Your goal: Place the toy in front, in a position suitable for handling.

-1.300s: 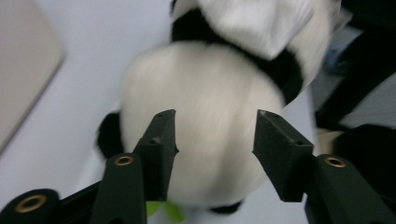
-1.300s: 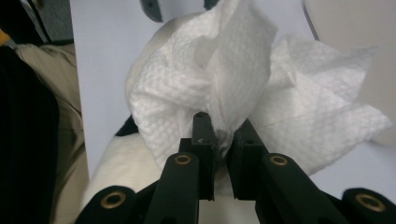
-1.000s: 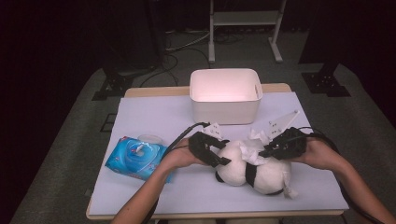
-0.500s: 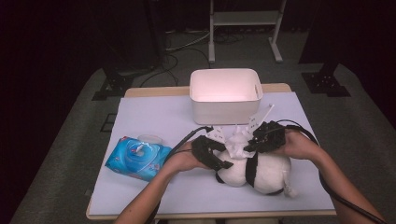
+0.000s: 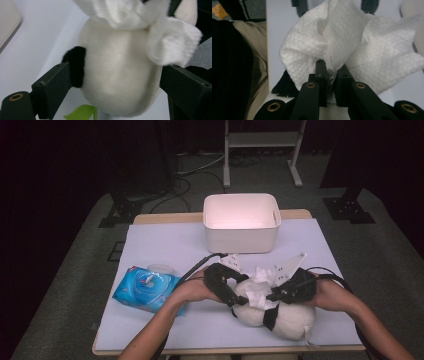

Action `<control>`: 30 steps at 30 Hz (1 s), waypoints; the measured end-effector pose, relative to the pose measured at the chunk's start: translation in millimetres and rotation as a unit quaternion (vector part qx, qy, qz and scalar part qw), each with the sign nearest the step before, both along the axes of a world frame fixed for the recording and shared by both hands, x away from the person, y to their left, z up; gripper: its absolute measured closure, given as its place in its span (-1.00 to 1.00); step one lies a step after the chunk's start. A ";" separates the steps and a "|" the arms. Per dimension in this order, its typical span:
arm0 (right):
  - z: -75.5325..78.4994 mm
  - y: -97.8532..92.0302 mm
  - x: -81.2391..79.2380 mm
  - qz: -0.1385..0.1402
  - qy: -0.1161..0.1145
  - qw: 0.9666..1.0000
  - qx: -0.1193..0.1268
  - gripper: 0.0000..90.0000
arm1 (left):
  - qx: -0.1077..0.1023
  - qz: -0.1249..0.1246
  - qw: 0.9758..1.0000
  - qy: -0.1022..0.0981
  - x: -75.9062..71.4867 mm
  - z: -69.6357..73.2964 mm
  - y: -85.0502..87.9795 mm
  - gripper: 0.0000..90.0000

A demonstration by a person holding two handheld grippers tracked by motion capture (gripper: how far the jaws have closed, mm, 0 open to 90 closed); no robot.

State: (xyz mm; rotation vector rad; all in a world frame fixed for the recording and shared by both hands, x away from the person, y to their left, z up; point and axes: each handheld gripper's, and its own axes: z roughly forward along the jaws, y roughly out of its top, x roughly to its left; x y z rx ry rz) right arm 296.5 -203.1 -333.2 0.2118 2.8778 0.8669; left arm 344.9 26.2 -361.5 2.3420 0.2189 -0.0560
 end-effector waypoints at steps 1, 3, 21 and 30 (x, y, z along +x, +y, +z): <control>0.1 0.0 -2.3 0.003 -0.003 1.000 -0.001 0.82 | 0.002 -0.003 1.000 0.002 -0.2 0.6 -1.1 -0.82; 0.4 -0.8 -8.2 0.008 -0.004 1.000 -0.002 0.82 | 0.004 -0.011 1.000 0.005 -0.5 1.3 -3.1 -0.83; 4.9 -4.4 -18.9 0.020 0.003 1.000 0.011 0.83 | 0.011 -0.059 0.998 0.031 0.2 -11.0 -14.3 -0.39; 19.5 -0.8 12.0 -0.012 -0.014 0.999 0.027 0.82 | 0.023 -0.017 0.999 -0.040 1.2 8.7 -1.5 -0.30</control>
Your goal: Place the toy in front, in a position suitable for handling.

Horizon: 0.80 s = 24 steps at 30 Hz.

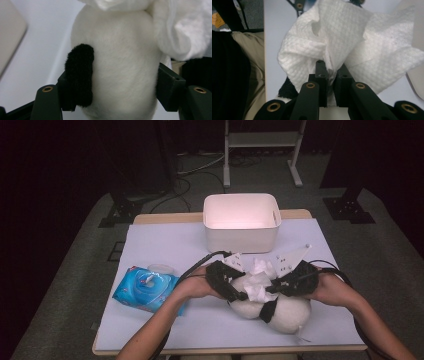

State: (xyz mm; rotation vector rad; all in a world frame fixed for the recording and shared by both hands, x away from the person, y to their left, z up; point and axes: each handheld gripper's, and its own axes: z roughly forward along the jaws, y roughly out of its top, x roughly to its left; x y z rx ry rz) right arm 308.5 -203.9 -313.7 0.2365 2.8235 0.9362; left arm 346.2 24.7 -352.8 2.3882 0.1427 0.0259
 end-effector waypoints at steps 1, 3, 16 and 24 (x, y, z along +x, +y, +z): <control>0.4 -0.4 2.1 -0.001 0.003 1.000 -0.002 0.82 | 0.000 0.000 1.000 0.003 -0.6 -0.7 1.2 -0.30; 0.7 -2.1 2.9 -0.003 0.007 1.000 -0.010 0.82 | 0.000 -0.001 1.000 0.003 -4.1 -4.0 3.2 -0.30; 3.9 -45.8 -18.2 -0.038 0.016 0.999 -0.008 0.82 | -0.015 -0.004 1.000 0.025 -19.3 -11.9 12.2 -0.40; -3.8 -51.8 -26.1 -0.029 0.028 0.999 -0.008 0.82 | -0.010 -0.006 0.998 0.062 -13.2 -10.4 10.1 -0.74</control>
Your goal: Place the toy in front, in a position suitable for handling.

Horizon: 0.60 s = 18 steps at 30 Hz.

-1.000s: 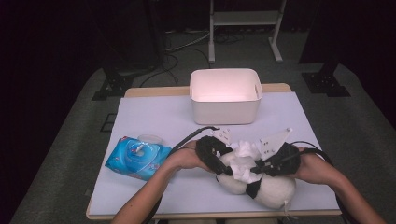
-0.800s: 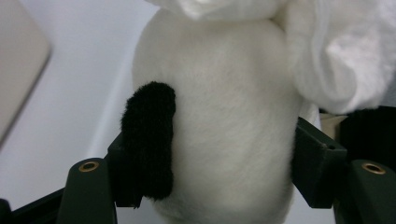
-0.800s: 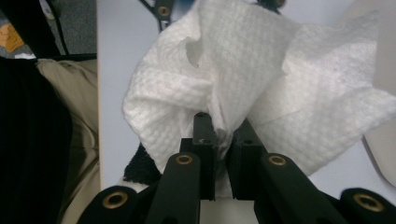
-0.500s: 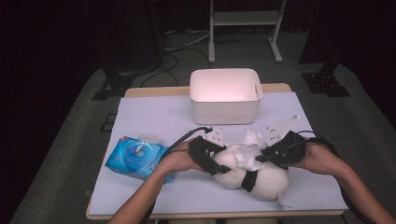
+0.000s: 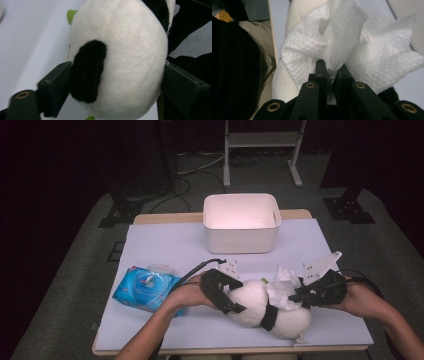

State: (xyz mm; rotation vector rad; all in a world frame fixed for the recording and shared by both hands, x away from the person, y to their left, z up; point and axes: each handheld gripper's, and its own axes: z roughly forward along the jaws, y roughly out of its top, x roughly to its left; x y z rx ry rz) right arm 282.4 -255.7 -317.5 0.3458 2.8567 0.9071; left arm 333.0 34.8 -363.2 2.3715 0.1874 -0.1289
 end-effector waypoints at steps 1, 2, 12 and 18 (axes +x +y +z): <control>-0.7 -0.4 -0.5 -0.001 0.002 1.000 0.001 0.82 | 0.003 -0.002 1.000 0.006 1.4 -0.5 -0.9 -0.76; -1.1 -1.2 -0.9 -0.003 0.004 1.000 0.002 0.82 | 0.002 -0.006 1.000 0.006 2.4 -0.8 -1.6 -0.76; -0.9 12.8 5.2 0.003 -0.015 1.000 0.018 0.82 | 0.010 0.009 0.999 -0.032 1.1 -0.1 -2.0 -0.23; 2.9 35.6 15.9 0.019 -0.017 1.000 -0.001 0.82 | -0.001 0.013 0.999 -0.040 -2.6 4.3 -1.8 -0.23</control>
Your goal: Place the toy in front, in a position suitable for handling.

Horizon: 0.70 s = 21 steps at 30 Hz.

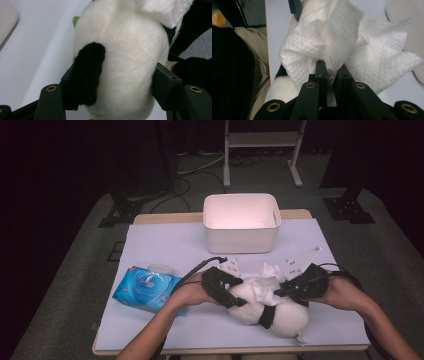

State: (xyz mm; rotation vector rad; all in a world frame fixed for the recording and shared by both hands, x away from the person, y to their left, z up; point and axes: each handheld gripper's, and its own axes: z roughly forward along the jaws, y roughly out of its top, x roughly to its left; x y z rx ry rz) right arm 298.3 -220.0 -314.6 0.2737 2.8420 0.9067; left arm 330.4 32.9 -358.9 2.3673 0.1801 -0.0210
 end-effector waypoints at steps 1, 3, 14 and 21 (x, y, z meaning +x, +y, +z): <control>0.3 2.5 0.8 0.000 0.000 1.000 0.000 0.82 | -0.006 -0.004 1.000 0.001 -0.2 0.2 1.0 -0.23; 0.1 8.0 2.3 0.006 0.001 1.000 -0.001 0.82 | -0.012 -0.004 1.000 0.001 -2.0 1.5 0.8 -0.23; 12.1 23.8 12.3 0.017 0.003 1.000 0.013 0.82 | -0.009 0.000 1.000 -0.026 -6.1 11.4 -0.8 -0.22; 24.3 35.7 16.8 0.026 -0.003 0.999 0.033 0.82 | -0.009 -0.004 0.999 -0.039 -9.6 17.1 -6.9 -0.22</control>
